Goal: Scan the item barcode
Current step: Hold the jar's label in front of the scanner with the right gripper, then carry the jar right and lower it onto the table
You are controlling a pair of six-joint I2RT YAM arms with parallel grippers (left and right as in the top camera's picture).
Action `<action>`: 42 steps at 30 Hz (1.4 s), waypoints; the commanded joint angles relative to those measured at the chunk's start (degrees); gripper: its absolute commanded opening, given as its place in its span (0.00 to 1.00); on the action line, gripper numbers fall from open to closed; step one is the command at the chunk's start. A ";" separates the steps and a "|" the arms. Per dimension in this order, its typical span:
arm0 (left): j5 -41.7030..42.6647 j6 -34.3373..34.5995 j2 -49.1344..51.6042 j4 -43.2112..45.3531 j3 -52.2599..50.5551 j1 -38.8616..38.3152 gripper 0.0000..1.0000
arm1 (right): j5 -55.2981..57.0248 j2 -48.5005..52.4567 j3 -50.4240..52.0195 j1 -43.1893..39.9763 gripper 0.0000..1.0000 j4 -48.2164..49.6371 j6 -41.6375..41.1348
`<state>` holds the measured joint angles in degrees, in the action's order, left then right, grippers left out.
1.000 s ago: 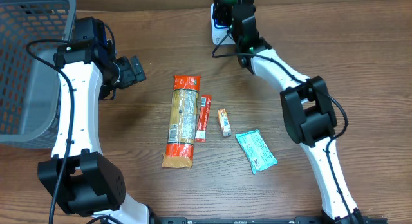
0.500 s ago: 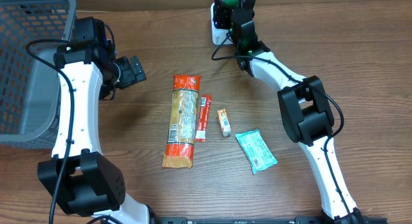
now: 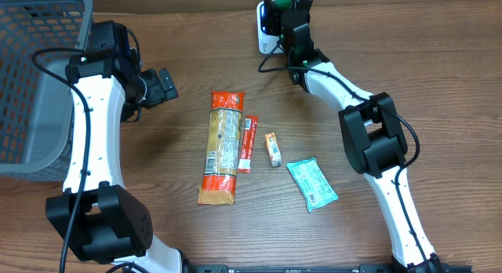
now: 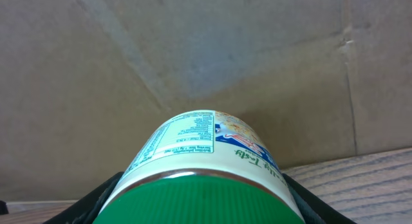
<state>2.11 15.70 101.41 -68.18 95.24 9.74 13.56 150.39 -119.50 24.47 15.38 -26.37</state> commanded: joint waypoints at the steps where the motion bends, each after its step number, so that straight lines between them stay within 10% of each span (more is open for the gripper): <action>1: -0.20 -0.90 0.13 -0.11 1.01 -0.37 1.00 | 0.72 -0.46 -0.46 -0.15 0.04 -1.75 -0.24; 15: -0.20 -0.90 0.13 -0.11 1.01 -0.37 1.00 | -2.25 -15.08 -0.48 -1.77 0.04 -4.98 2.58; 25: -0.20 -0.92 0.13 -0.11 1.01 -0.37 1.00 | -2.03 -29.73 -0.48 -9.22 0.04 -45.83 2.34; 42: -0.20 -0.92 0.13 -0.11 1.01 -0.37 1.00 | -2.05 -26.21 -0.44 -28.65 0.04 -97.07 2.38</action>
<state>2.11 15.70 101.41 -68.18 95.26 9.74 10.94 123.96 -119.33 -1.96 -79.77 -23.94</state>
